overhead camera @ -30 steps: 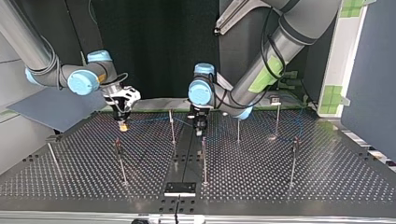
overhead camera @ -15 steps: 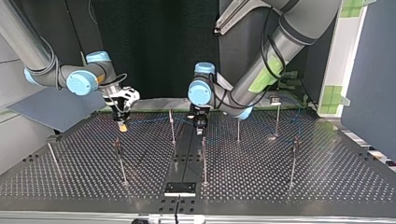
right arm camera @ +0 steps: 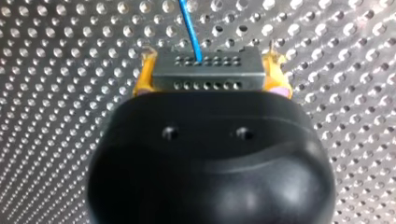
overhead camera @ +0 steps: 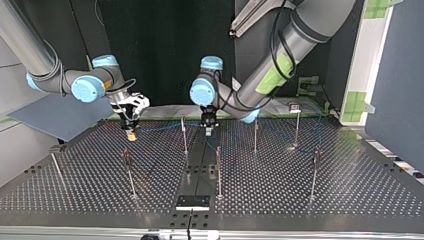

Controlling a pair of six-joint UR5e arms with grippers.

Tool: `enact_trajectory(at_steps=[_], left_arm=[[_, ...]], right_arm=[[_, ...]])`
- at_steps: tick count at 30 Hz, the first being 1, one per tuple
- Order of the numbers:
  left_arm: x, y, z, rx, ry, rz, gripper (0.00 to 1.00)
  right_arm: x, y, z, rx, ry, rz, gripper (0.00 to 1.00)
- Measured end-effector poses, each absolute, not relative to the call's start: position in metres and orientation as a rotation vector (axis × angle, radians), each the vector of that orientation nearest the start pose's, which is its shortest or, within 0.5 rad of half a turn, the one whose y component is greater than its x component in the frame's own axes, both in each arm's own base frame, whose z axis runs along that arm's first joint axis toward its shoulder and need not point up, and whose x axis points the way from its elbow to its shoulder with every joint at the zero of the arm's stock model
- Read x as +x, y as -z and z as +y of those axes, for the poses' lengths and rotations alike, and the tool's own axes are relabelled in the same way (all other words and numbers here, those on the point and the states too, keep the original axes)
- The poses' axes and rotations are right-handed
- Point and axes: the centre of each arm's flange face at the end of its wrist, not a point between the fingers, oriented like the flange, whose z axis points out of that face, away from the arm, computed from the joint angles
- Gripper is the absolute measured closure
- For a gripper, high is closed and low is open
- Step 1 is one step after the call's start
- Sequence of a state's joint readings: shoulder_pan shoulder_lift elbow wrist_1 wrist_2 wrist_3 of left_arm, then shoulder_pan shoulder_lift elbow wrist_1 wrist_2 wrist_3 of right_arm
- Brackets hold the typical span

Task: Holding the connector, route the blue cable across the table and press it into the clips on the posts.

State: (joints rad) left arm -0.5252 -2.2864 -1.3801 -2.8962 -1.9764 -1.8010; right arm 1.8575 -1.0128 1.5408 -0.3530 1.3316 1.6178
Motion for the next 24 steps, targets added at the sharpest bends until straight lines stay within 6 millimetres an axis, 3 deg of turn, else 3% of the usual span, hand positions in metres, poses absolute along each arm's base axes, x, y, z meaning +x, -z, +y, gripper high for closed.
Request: enact_trajectory(at_steps=[7,17,24], left_arm=[[0.508,-0.168,-0.444,-0.006,0.137,1.868,0.0],[0.465,-0.207,-0.476,-0.001,0.14,1.824,0.0],[0.441,-0.215,-0.494,-0.017,0.155,1.803,0.0]], right_arm=[[0.33,-0.21,-0.572,1.719,-1.52,-1.09,1.0],[0.33,-0.209,-0.572,1.723,-1.518,-1.089,1.0],[0.327,-0.209,-0.573,1.721,-1.516,-1.091,1.0]])
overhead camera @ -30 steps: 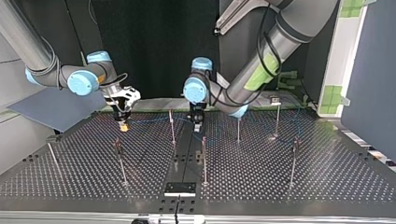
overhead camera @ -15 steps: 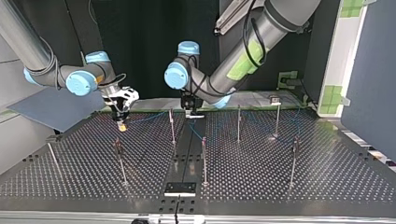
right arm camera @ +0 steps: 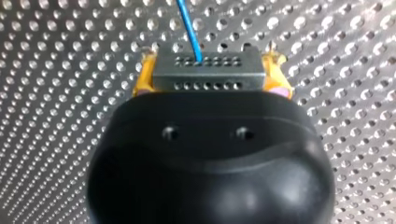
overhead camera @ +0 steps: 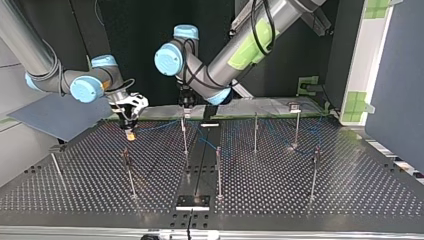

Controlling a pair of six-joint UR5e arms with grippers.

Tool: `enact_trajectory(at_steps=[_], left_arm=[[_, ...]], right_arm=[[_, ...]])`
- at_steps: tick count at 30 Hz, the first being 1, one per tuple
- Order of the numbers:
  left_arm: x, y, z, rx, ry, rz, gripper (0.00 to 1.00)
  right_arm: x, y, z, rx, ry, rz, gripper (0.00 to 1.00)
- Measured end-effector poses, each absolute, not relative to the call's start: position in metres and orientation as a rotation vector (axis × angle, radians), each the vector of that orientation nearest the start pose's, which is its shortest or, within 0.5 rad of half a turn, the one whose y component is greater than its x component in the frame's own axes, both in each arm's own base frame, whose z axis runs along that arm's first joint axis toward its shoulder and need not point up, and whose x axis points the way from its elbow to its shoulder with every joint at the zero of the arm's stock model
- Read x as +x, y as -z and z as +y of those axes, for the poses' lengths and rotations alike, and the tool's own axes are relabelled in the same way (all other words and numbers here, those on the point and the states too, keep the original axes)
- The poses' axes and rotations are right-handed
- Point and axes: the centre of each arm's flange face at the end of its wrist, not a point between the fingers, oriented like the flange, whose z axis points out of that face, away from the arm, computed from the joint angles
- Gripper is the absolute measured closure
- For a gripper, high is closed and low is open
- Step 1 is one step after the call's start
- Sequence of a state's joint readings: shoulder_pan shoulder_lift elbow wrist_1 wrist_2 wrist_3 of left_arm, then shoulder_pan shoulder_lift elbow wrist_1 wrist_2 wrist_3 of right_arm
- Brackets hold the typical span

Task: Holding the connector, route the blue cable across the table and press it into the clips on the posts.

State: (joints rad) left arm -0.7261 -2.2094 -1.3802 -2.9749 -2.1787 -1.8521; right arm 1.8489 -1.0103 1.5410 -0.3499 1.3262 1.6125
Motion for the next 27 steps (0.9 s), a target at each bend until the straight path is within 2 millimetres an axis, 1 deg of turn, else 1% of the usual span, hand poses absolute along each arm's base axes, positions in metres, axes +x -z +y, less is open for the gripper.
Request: enact_trajectory(at_steps=[4,7,11,14,19,27], left_arm=[[0.428,-0.217,-0.507,-0.025,0.17,1.777,0.0],[0.417,-0.215,-0.521,-0.027,0.202,1.757,0.0],[0.404,-0.208,-0.546,-0.016,0.257,1.748,0.0],[0.397,-0.201,-0.559,-0.006,0.281,1.757,0.0],[0.401,-0.19,-0.567,-0.013,0.286,1.775,0.0],[0.426,-0.169,-0.568,-0.04,0.257,1.798,0.0]], right_arm=[[0.325,-0.209,-0.575,1.722,-1.519,-1.092,1.0],[0.323,-0.209,-0.576,1.722,-1.52,-1.092,1.0],[0.32,-0.209,-0.578,1.719,-1.518,-1.094,1.0],[0.316,-0.209,-0.58,1.715,-1.515,-1.098,1.0],[0.312,-0.209,-0.582,1.71,-1.511,-1.101,1.0],[0.311,-0.209,-0.582,1.711,-1.507,-1.099,1.0]])
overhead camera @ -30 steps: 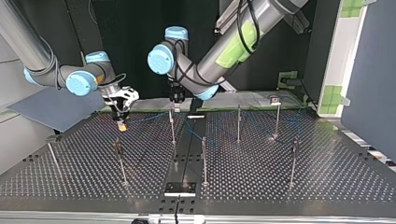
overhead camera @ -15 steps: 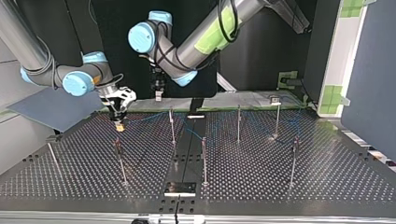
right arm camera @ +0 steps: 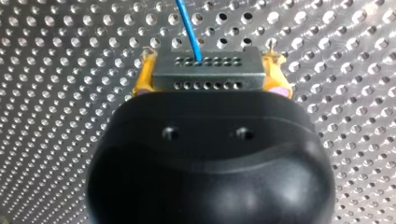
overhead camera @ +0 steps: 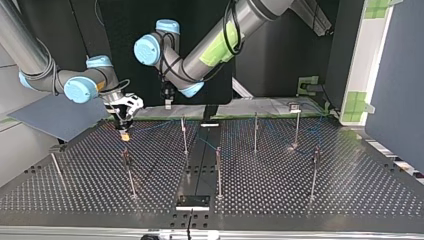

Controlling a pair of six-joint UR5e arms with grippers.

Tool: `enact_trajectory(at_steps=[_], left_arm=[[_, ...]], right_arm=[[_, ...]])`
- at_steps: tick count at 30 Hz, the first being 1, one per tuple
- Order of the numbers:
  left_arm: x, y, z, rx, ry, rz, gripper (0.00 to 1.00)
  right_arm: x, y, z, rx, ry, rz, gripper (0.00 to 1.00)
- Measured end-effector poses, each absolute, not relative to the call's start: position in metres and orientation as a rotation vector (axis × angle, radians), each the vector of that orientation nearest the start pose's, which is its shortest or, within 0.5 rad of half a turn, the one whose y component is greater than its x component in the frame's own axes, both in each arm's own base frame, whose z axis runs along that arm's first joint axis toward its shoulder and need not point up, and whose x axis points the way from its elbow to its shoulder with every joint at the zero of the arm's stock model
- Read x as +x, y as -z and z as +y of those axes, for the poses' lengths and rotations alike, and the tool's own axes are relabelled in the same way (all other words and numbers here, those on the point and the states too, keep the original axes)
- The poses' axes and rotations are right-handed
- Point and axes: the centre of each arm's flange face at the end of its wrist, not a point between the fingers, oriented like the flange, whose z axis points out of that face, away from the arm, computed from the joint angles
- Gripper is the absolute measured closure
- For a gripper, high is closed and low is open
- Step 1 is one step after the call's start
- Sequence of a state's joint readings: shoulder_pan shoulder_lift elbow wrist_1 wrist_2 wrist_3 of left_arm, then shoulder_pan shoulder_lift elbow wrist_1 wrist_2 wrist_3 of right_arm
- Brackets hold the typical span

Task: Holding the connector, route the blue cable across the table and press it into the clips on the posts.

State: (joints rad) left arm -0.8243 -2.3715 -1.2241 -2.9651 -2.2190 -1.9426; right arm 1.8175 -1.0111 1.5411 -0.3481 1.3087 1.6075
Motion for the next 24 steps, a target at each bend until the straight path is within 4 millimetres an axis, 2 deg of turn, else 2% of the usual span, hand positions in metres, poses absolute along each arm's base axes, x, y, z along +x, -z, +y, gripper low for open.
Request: enact_trajectory(at_steps=[8,18,24], left_arm=[[0.436,-0.154,-0.584,-0.046,0.27,1.792,0.0],[0.452,-0.188,-0.605,-0.115,0.329,1.698,0.0],[0.466,-0.185,-0.61,-0.137,0.32,1.683,0.0]], right_arm=[[0.311,-0.209,-0.582,1.712,-1.507,-1.098,1.0],[0.311,-0.209,-0.583,1.713,-1.509,-1.096,1.0],[0.311,-0.209,-0.582,1.716,-1.513,-1.094,1.0]])
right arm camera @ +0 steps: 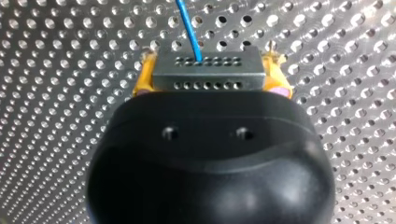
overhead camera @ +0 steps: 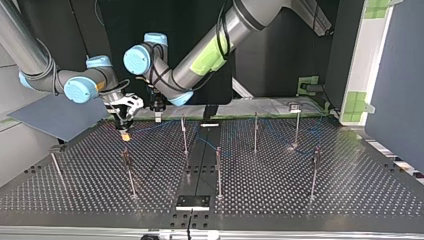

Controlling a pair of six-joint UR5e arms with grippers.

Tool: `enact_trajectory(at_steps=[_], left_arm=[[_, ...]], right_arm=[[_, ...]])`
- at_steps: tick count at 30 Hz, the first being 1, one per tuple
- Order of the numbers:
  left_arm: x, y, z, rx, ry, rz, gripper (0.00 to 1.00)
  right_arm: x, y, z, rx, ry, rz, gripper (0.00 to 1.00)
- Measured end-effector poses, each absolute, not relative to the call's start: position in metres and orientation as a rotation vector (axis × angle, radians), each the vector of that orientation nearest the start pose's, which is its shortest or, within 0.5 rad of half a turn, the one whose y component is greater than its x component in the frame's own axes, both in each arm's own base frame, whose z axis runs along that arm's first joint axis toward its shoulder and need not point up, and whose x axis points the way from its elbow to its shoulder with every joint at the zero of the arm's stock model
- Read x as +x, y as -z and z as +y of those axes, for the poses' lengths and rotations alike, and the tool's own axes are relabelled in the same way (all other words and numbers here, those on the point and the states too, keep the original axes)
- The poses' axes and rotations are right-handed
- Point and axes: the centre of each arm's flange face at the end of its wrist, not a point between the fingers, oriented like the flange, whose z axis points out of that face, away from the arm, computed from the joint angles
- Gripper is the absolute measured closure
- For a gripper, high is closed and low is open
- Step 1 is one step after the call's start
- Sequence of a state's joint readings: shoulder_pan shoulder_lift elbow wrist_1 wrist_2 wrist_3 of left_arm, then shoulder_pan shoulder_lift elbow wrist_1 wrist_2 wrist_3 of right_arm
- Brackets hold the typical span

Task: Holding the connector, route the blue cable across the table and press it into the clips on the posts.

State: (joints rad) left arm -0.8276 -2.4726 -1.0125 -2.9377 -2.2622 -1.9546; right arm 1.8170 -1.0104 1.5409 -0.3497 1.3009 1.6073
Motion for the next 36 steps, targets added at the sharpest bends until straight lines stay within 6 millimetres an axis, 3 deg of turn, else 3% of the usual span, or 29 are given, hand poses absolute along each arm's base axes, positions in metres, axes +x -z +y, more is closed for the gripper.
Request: enact_trajectory(at_steps=[9,14,30,31,32,33,35,36], left_arm=[[0.493,-0.159,-0.61,-0.178,0.23,1.675,0.0],[0.507,-0.169,-0.611,-0.225,0.202,1.621,0.0],[0.504,-0.172,-0.614,-0.218,0.189,1.627,0.0],[0.504,-0.172,-0.614,-0.219,0.187,1.627,0.36],[0.504,-0.172,-0.613,-0.22,0.184,1.628,0.47],[0.505,-0.172,-0.613,-0.221,0.182,1.628,0.47],[0.506,-0.172,-0.612,-0.219,0.181,1.63,0.78],[0.507,-0.172,-0.611,-0.217,0.182,1.631,0.78]], right_arm=[[0.31,-0.209,-0.583,1.718,-1.514,-1.093,1.0],[0.31,-0.209,-0.583,1.718,-1.513,-1.094,1.0],[0.31,-0.208,-0.583,1.722,-1.515,-1.093,1.0],[0.31,-0.208,-0.583,1.722,-1.515,-1.093,1.0],[0.31,-0.208,-0.583,1.722,-1.516,-1.093,1.0],[0.31,-0.209,-0.583,1.722,-1.516,-1.093,1.0],[0.31,-0.208,-0.583,1.723,-1.514,-1.093,1.0],[0.31,-0.208,-0.583,1.723,-1.514,-1.093,1.0]])
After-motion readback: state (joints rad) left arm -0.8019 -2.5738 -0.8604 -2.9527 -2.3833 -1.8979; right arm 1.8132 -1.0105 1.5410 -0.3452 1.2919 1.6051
